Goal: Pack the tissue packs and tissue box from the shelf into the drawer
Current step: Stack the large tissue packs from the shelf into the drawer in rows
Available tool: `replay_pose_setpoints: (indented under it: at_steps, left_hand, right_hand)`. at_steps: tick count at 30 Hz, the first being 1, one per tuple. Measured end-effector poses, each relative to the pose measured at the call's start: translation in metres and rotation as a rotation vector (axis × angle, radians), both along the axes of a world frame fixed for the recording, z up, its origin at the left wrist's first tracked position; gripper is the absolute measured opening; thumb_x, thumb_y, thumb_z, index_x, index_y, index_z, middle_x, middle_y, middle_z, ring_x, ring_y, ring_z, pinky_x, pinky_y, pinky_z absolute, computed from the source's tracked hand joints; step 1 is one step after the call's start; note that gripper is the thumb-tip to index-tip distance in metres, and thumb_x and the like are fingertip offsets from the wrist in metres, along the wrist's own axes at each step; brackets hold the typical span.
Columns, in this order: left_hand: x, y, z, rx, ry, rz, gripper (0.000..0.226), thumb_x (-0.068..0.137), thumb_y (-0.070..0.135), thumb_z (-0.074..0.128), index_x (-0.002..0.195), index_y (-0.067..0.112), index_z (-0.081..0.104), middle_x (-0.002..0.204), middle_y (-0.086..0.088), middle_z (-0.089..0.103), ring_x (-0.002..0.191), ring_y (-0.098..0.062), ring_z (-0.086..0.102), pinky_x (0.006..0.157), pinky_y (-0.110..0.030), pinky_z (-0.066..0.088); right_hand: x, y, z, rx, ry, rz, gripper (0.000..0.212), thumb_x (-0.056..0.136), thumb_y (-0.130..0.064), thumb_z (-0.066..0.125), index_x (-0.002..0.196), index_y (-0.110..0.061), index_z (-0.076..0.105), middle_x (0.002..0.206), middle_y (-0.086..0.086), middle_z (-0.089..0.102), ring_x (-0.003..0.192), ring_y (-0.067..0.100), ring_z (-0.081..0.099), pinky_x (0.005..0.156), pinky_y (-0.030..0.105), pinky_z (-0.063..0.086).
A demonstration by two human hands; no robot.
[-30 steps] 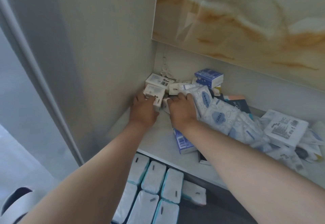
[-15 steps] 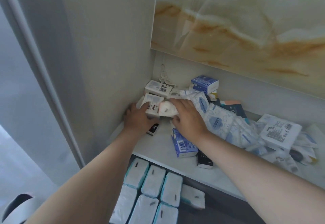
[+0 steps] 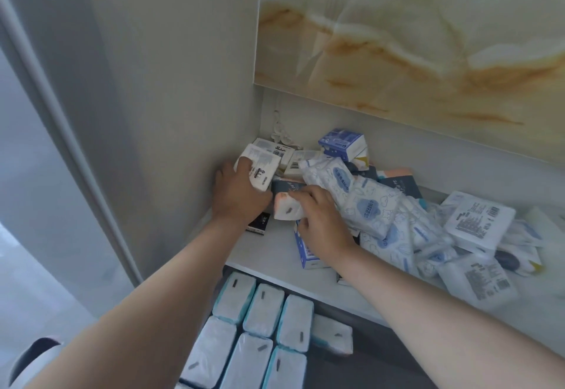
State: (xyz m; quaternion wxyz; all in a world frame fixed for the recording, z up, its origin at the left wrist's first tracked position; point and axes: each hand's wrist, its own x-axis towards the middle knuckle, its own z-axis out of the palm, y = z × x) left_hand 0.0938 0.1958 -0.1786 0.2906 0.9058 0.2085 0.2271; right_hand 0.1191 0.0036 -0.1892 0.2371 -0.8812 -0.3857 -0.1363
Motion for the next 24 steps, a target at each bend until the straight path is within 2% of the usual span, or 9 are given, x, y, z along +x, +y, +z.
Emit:
replay_pose_setpoints:
  at_steps: [6, 12, 14, 17, 19, 24]
  left_hand:
    - [-0.051, -0.001, 0.033, 0.081, -0.042, -0.072, 0.062, 0.07, 0.05, 0.066, 0.124, 0.022, 0.055, 0.133, -0.005, 0.043, 0.11, -0.031, 0.054, 0.09, -0.039, 0.05]
    - [-0.104, -0.03, 0.073, 0.06, 0.016, -0.119, 0.056, 0.079, 0.059, 0.06, 0.124, 0.027, 0.054, 0.129, 0.002, 0.041, 0.105, -0.027, 0.058, 0.087, -0.038, 0.05]
    - [-0.124, -0.038, 0.079, 0.091, 0.061, -0.161, 0.057, 0.08, 0.065, 0.055, 0.125, 0.029, 0.053, 0.128, 0.002, 0.043, 0.103, -0.025, 0.059, 0.084, -0.037, 0.052]
    - [-0.154, -0.049, 0.084, 0.168, 0.146, -0.231, 0.059, 0.079, 0.072, 0.05, 0.122, 0.032, 0.055, 0.125, 0.006, 0.048, 0.099, -0.019, 0.06, 0.078, -0.032, 0.05]
    - [-0.173, -0.056, 0.085, 0.229, 0.235, -0.27, 0.063, 0.078, 0.078, 0.047, 0.121, 0.033, 0.055, 0.122, 0.007, 0.049, 0.099, -0.017, 0.058, 0.076, -0.032, 0.05]
    - [-0.201, -0.079, 0.061, 0.193, 0.406, -0.429, 0.061, 0.073, 0.081, 0.054, 0.108, 0.032, 0.06, 0.112, 0.011, 0.048, 0.093, -0.013, 0.058, 0.082, -0.033, 0.053]
  right_hand:
    - [-0.027, -0.023, 0.031, 0.046, 0.047, 0.036, 0.064, 0.076, 0.017, 0.053, 0.136, -0.007, 0.057, 0.13, 0.008, 0.052, 0.123, 0.021, 0.045, 0.103, 0.004, 0.023]
    - [-0.082, -0.066, 0.063, 0.081, 0.151, 0.031, 0.06, 0.083, 0.005, 0.055, 0.139, -0.015, 0.054, 0.134, 0.0, 0.047, 0.127, 0.01, 0.041, 0.102, -0.001, 0.018]
    - [-0.101, -0.082, 0.068, 0.102, 0.165, 0.027, 0.059, 0.082, 0.001, 0.056, 0.139, -0.015, 0.054, 0.133, -0.001, 0.048, 0.126, 0.008, 0.041, 0.103, 0.001, 0.02]
    - [-0.129, -0.106, 0.07, 0.136, 0.18, -0.007, 0.061, 0.078, -0.004, 0.055, 0.138, -0.015, 0.054, 0.133, -0.001, 0.052, 0.127, 0.009, 0.045, 0.108, 0.015, 0.03]
    - [-0.144, -0.121, 0.067, 0.147, 0.218, -0.04, 0.063, 0.076, -0.008, 0.053, 0.138, -0.015, 0.054, 0.133, -0.001, 0.055, 0.126, 0.011, 0.046, 0.108, 0.02, 0.033]
    - [-0.177, -0.152, 0.038, 0.02, 0.449, -0.11, 0.057, 0.078, -0.023, 0.048, 0.134, -0.017, 0.057, 0.133, -0.005, 0.056, 0.125, 0.011, 0.048, 0.11, 0.028, 0.037]
